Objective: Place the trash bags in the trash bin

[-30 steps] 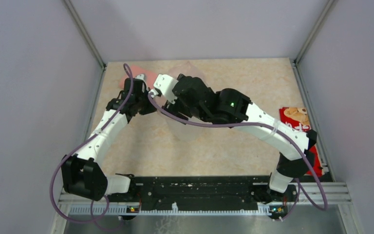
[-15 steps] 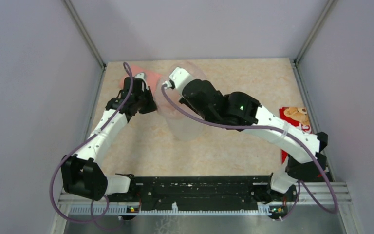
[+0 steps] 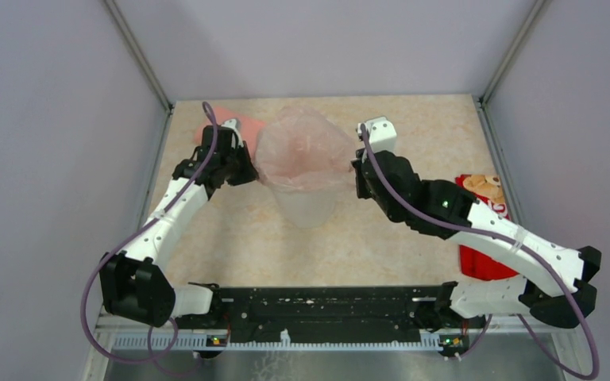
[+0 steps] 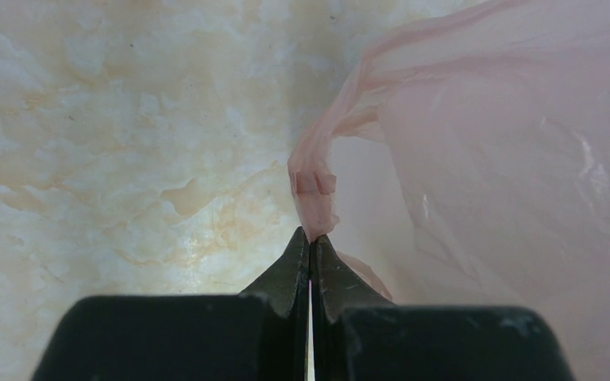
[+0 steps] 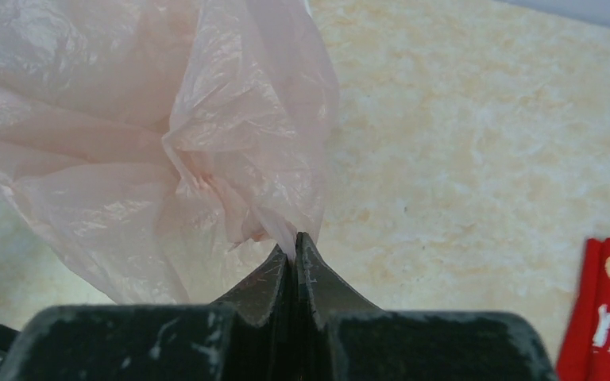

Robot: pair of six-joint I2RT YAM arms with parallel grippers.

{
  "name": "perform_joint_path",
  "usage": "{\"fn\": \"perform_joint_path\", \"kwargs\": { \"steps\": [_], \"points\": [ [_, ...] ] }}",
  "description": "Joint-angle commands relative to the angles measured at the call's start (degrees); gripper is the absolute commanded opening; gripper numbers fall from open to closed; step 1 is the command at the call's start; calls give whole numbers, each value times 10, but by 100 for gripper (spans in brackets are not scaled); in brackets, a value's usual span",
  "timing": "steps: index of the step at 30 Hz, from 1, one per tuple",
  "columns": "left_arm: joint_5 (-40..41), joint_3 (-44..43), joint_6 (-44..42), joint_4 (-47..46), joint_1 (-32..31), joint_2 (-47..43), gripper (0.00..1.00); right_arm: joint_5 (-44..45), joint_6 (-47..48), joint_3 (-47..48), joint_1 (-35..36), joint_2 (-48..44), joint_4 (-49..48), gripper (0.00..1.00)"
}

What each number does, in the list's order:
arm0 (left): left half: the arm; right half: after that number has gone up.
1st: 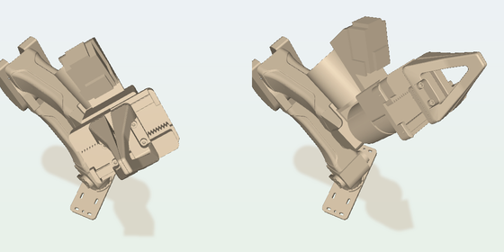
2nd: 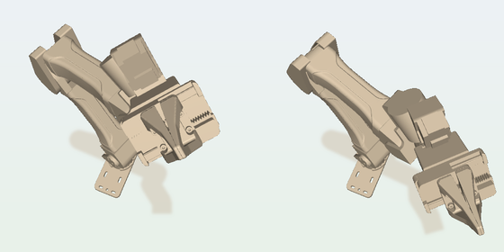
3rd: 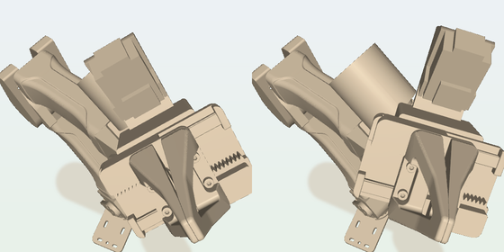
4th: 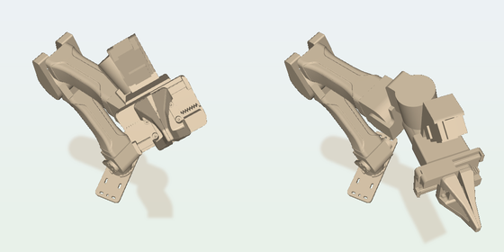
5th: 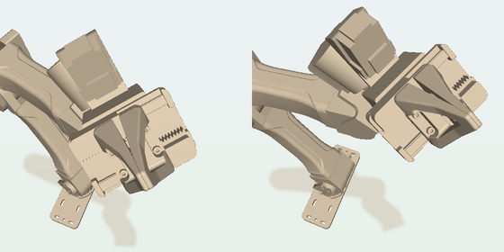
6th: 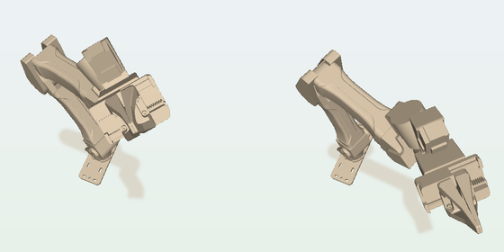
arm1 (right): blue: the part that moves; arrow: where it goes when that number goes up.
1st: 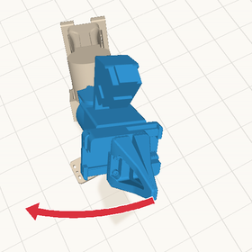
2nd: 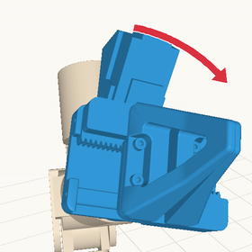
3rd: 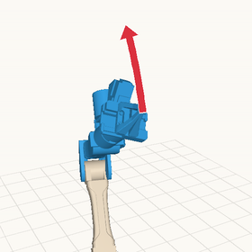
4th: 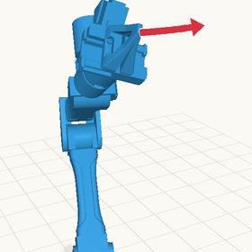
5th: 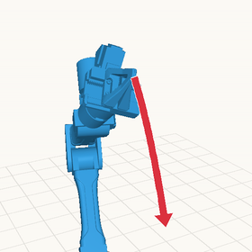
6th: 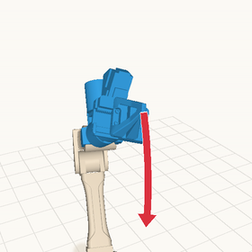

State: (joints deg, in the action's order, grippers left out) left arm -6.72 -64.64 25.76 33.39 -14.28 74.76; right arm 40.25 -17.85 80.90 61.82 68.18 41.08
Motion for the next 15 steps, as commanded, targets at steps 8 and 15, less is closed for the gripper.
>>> {"fn": "perform_joint_path", "kwargs": {
  "steps": [8, 15],
  "points": [
    [-5, -14, -9, -21, 0, -5, 0, -74, -113, -138, -65, -34, -132, 3],
    [4, -23, -15, -15, 0, 0, 0, -92, -112, -149, -85, -41, -126, 41]
  ]
}}
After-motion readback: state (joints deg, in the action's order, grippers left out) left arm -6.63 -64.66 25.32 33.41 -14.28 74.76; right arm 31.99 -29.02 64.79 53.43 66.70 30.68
